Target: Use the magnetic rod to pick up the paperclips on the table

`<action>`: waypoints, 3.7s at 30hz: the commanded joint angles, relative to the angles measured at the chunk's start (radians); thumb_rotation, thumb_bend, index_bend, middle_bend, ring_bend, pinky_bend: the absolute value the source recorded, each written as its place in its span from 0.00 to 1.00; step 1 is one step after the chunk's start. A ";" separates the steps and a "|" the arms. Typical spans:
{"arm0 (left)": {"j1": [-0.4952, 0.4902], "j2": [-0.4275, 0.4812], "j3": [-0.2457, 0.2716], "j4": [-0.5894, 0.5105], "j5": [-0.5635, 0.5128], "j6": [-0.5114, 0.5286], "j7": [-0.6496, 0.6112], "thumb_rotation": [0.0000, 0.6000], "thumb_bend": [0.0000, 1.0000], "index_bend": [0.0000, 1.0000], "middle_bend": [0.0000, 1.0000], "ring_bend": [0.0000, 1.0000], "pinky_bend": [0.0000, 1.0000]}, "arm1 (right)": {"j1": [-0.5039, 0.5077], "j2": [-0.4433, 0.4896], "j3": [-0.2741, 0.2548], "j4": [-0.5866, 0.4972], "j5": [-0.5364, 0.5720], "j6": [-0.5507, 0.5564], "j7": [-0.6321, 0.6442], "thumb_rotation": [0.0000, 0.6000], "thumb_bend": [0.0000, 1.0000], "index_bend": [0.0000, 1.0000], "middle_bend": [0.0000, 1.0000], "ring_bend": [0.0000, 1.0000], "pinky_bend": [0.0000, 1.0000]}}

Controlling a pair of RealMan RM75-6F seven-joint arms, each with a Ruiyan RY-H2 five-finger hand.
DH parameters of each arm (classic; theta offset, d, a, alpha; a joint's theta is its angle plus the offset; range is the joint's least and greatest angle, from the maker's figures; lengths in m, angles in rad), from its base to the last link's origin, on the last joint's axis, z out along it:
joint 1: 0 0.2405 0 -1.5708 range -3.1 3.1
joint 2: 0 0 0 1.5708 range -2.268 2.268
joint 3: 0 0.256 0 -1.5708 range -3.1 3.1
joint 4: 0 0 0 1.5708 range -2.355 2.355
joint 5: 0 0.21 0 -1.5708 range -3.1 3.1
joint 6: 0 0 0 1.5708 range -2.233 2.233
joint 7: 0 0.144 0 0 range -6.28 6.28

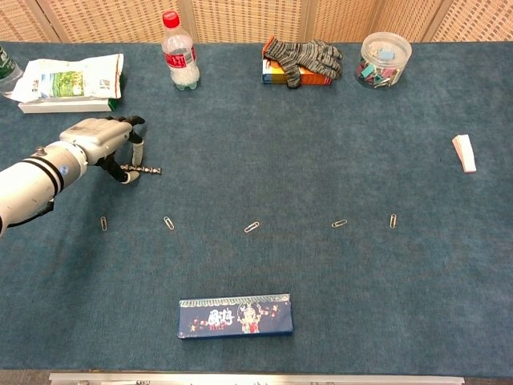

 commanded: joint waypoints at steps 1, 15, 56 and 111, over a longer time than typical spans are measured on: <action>-0.001 -0.001 0.001 0.004 0.000 -0.002 -0.001 1.00 0.32 0.47 0.00 0.00 0.00 | 0.000 0.000 0.000 0.001 0.001 0.000 0.001 1.00 0.04 0.26 0.24 0.18 0.30; 0.005 -0.007 -0.002 0.005 0.012 0.016 -0.011 1.00 0.32 0.57 0.00 0.00 0.00 | -0.001 0.002 0.000 -0.001 -0.002 0.004 0.003 1.00 0.04 0.26 0.24 0.18 0.30; 0.177 0.336 0.169 -0.490 0.303 0.199 -0.016 1.00 0.32 0.58 0.00 0.00 0.00 | -0.002 0.001 -0.010 -0.010 -0.021 0.006 0.004 1.00 0.04 0.26 0.24 0.18 0.30; 0.196 0.224 0.156 -0.407 0.245 0.156 0.100 1.00 0.32 0.59 0.00 0.00 0.00 | -0.003 0.007 -0.010 -0.013 -0.023 0.011 0.014 1.00 0.04 0.26 0.24 0.18 0.30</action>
